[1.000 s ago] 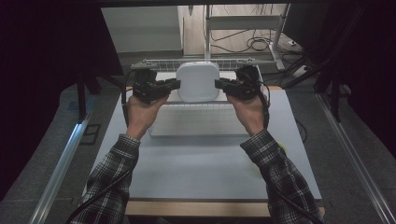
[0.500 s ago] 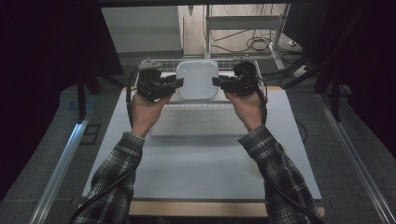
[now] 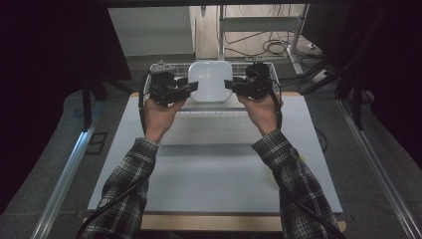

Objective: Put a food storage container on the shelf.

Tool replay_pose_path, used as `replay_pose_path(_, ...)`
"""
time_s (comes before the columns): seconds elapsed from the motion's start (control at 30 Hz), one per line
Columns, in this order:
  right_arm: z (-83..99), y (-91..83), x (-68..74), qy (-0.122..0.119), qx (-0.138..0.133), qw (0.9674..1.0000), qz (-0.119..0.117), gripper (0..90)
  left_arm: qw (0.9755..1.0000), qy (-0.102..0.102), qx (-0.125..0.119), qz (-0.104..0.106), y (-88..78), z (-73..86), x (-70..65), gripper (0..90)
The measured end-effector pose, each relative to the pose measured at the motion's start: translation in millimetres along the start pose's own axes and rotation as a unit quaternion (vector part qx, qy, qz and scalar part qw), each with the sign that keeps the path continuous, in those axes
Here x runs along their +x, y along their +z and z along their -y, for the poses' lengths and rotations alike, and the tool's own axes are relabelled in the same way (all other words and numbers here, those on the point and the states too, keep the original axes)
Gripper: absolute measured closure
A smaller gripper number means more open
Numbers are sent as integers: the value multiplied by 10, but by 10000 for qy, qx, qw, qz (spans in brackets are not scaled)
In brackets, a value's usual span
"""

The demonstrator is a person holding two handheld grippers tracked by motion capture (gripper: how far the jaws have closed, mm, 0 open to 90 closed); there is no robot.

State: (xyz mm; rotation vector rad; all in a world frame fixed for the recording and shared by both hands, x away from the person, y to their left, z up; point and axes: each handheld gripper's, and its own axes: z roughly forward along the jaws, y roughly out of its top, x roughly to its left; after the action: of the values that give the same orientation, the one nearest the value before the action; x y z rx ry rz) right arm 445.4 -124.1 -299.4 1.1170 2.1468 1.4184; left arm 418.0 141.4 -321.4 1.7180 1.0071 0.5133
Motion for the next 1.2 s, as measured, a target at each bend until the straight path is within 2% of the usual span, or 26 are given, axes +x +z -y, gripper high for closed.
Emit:
replay_pose_path(0.3,-36,59,-23,-9,5,10000,36,581,10000,-4,49,-50,71,-9,65,506)
replay_pose_path(0.43,-49,85,-60,61,0,10000,31,548,10000,-55,33,26,109,-20,88,507)
replay_pose_path(0.47,-57,100,-72,21,-10,9999,135,551,10000,-37,51,12,129,-30,74,507)
replay_pose_path(0.53,-62,111,-72,-17,2,9998,179,552,10000,8,48,-11,140,-36,73,503)
replay_pose_path(0.67,-69,168,-51,-88,-4,9996,274,578,9999,-77,39,-52,169,-65,75,495)
replay_pose_path(0.83,-80,185,-51,-80,-21,9995,302,597,9999,-54,75,-57,179,-84,92,492)
replay_pose_path(1.03,-83,199,-78,12,-44,9996,267,602,9998,-174,61,-56,203,-107,115,476)
replay_pose_path(1.17,-79,203,-87,18,-71,9996,286,576,9998,-129,71,-91,213,-110,112,451)
replay_pose_path(1.2,-72,200,-96,5,-104,9996,270,566,9999,-151,-11,-50,200,-109,103,437)
